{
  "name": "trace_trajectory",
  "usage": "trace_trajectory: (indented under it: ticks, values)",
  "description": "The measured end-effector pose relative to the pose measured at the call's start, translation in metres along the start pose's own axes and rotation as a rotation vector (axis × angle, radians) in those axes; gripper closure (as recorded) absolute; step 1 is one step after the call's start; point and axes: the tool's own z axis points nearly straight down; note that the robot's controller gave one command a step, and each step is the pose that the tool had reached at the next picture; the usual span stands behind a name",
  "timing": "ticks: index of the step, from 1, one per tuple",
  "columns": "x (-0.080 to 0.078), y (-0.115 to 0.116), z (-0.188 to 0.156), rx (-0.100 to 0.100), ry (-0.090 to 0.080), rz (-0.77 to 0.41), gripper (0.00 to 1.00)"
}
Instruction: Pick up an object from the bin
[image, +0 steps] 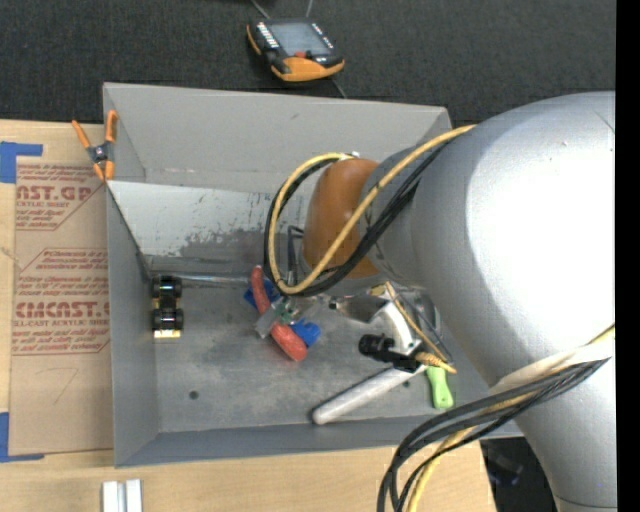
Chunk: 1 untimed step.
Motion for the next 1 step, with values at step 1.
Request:
trace_trajectory:
  ticks: [1]
  values:
    - [0.0,0.0,-0.0001,0.0,0.0,0.0,1.0]
